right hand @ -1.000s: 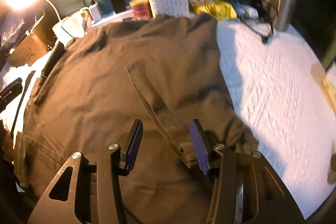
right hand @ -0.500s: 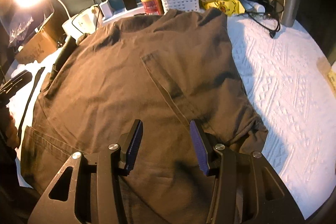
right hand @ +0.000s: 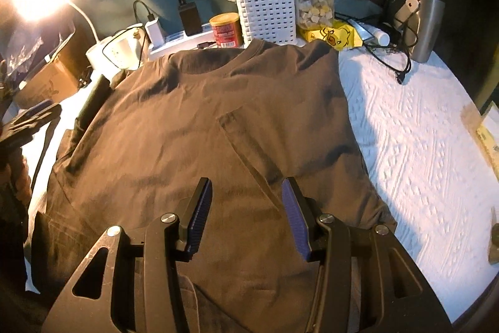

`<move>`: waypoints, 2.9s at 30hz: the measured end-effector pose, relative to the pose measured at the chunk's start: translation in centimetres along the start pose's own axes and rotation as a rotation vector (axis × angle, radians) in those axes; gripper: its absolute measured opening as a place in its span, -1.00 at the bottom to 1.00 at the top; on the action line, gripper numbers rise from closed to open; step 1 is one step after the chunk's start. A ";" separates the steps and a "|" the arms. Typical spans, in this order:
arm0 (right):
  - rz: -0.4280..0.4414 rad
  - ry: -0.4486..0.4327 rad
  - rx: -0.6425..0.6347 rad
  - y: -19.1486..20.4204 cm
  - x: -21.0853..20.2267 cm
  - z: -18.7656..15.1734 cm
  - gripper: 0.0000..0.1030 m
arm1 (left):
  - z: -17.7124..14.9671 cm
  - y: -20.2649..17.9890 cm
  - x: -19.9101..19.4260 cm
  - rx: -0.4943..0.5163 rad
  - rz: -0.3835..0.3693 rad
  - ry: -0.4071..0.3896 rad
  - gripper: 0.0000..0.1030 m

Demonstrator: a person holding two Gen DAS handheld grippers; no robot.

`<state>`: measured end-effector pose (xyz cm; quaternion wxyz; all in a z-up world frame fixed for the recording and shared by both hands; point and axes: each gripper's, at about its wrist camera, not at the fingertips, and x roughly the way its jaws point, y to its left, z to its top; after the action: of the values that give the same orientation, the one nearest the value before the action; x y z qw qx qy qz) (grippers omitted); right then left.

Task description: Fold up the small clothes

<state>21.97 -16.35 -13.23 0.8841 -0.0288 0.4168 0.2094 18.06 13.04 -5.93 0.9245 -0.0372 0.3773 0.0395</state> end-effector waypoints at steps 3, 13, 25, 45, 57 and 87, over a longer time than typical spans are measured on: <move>-0.013 -0.008 0.001 0.0 0.0 0.5 -0.03 | 0.4 0.2 2.0 0.020 -0.014 0.035 0.29; -0.026 0.005 0.022 -0.9 1.1 0.9 -0.04 | -0.5 3.3 5.7 -0.087 -0.002 0.148 -0.83; 0.032 -0.003 0.028 -1.5 1.5 0.6 -0.03 | -1.7 5.0 2.6 -0.187 0.196 0.079 -0.91; 0.046 -0.073 0.122 -6.5 -0.7 -1.9 -0.03 | -0.5 -4.6 4.9 -0.019 0.014 0.188 -0.84; 0.054 -0.065 0.108 -6.1 -0.1 -2.1 -0.03 | -1.5 1.1 -0.8 -0.110 0.075 0.124 0.30; 0.055 -0.076 0.073 -3.9 -1.4 -2.7 -0.03 | -4.6 -6.0 -1.2 0.069 -0.187 0.188 -0.80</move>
<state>20.73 -20.99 -14.44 0.8935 0.0228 0.3910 0.2194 14.63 6.59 -8.13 0.8854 -0.0438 0.4583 -0.0636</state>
